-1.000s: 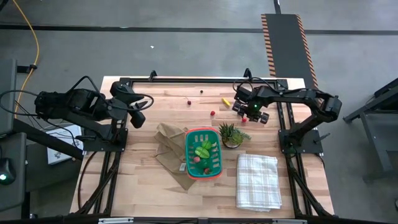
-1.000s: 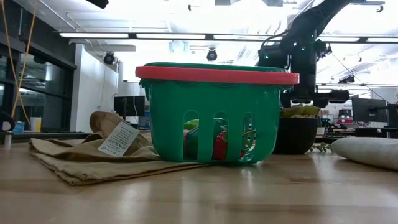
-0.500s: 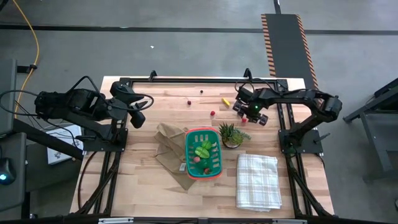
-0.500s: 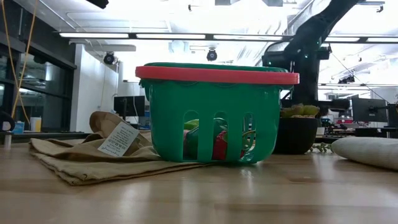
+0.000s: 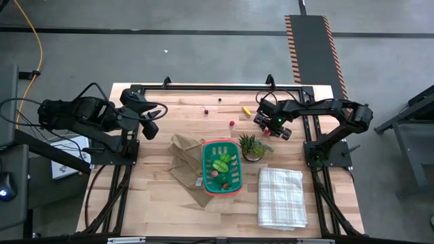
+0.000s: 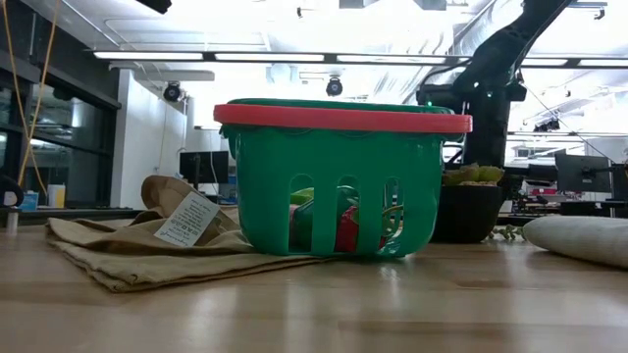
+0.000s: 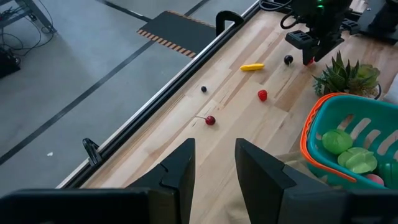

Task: Pick and placing Produce into tupperware
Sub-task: Put the right red cherry into the green basket

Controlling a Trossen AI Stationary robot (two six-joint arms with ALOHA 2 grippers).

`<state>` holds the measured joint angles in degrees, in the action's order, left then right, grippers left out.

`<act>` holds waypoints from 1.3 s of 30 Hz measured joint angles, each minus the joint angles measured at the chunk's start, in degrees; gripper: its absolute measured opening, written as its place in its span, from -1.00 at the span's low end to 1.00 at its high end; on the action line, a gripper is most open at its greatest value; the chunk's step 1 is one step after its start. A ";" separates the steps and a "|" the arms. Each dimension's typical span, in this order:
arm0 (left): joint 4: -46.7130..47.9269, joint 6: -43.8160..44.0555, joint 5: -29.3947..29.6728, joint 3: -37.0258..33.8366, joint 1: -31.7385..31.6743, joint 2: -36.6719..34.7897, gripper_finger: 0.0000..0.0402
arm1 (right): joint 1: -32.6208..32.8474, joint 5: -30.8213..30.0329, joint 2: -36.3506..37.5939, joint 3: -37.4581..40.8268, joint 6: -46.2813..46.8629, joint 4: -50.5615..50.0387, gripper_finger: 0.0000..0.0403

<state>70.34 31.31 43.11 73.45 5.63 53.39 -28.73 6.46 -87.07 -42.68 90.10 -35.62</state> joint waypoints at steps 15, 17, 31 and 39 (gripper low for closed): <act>0.01 0.02 0.00 0.00 -0.01 0.00 -0.49 | 0.00 -0.72 0.00 0.00 -0.56 0.29 -0.44; 0.01 0.02 0.00 0.00 -0.01 0.00 -0.49 | 0.00 -0.70 0.01 0.00 -0.56 0.31 -0.50; 0.02 0.04 0.00 0.00 0.00 0.00 -0.49 | 0.06 -1.46 0.45 0.00 -2.64 1.80 -0.54; 0.05 0.00 0.00 0.00 -0.01 0.00 -0.49 | 0.15 -2.18 3.17 0.00 -2.99 1.28 -0.55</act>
<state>70.39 31.31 43.11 73.45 5.61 53.39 -28.58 4.28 -83.90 -42.68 87.10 -34.35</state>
